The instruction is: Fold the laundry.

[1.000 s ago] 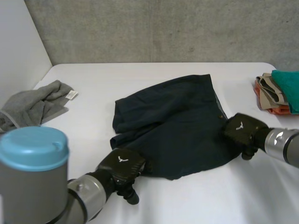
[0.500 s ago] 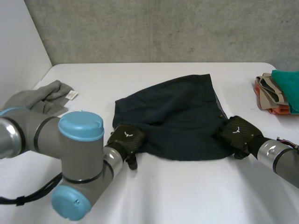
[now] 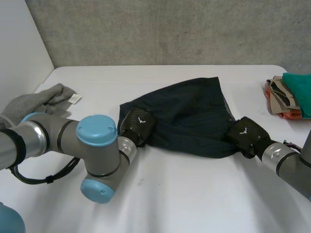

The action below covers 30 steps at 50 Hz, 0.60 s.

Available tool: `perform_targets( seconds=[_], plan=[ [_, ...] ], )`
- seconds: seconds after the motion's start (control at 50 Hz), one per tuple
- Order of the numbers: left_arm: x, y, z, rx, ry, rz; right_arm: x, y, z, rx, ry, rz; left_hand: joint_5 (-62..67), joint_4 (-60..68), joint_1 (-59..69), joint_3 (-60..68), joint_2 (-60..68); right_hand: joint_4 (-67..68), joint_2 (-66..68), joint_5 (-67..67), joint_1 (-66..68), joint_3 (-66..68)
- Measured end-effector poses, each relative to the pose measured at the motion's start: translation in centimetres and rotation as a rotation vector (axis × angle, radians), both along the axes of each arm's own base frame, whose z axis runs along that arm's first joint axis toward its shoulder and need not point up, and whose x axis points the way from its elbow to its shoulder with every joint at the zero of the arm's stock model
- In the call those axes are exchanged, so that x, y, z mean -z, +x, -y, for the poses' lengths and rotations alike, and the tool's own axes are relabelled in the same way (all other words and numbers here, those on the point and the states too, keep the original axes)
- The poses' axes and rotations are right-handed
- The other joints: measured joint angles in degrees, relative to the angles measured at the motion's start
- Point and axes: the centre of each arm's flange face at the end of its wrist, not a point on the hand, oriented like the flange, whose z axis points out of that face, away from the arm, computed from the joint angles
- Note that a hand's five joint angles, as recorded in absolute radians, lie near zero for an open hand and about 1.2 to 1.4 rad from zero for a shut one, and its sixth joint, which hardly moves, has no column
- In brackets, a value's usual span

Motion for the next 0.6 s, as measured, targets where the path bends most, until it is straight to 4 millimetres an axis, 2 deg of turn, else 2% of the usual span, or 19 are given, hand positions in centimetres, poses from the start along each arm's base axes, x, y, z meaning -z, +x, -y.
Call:
perform_targets(
  seconds=[0.06,0.1,0.14,0.16,0.2,0.28,0.34,0.42,0.46,0.6],
  plan=[
    [0.2,0.0,0.4,0.000,-0.017,0.004,-0.1,0.2,-0.1,0.003,0.008,0.012,0.7,0.6,0.0,0.5,0.1,0.0,0.0,0.0,0.0,0.0],
    [0.5,0.1,0.8,-0.001,-0.029,0.012,-0.2,0.4,-0.1,0.005,0.011,0.020,4.9,4.9,4.2,5.2,4.5,0.0,0.0,0.0,0.0,0.0],
    [0.8,0.1,1.3,-0.003,-0.038,0.021,-0.4,0.5,0.0,0.008,0.012,0.026,13.8,14.3,14.1,14.8,14.4,0.0,0.0,0.1,0.0,0.0],
    [0.9,0.2,1.6,-0.005,-0.044,0.025,-0.4,0.5,0.0,0.011,0.012,0.029,22.1,22.8,22.1,22.3,22.1,0.0,0.0,0.2,0.6,0.0],
    [1.0,0.2,2.2,-0.009,-0.056,0.030,-0.6,0.6,0.1,0.018,0.012,0.032,29.2,31.0,26.2,30.2,30.4,0.0,0.0,0.3,0.6,0.0],
    [0.4,0.5,3.0,-0.025,-0.077,0.031,-0.9,0.7,0.3,0.042,0.018,0.033,29.8,33.3,26.2,32.0,32.1,0.0,0.0,0.3,0.6,0.0],
    [-0.7,1.0,2.6,-0.038,-0.068,0.031,-1.2,0.7,0.2,0.059,0.031,0.025,29.8,33.3,26.2,32.0,32.1,0.0,0.0,0.3,0.6,0.0],
    [-3.1,2.3,0.6,-0.053,-0.010,0.032,-2.3,0.5,-0.4,0.086,0.054,-0.007,29.8,33.3,26.2,32.2,32.1,0.0,0.0,0.3,0.6,0.0],
    [-4.4,3.4,-1.0,-0.059,0.040,0.040,-3.2,0.3,-1.0,0.097,0.066,-0.033,29.8,33.3,26.2,32.2,32.2,0.0,0.0,0.3,0.6,0.0],
    [-8.2,8.3,-9.0,-0.049,0.266,0.116,-6.9,-0.5,-5.0,0.089,0.163,-0.161,29.8,33.3,26.2,32.2,32.2,0.1,0.0,0.3,0.6,0.1]
  ],
)
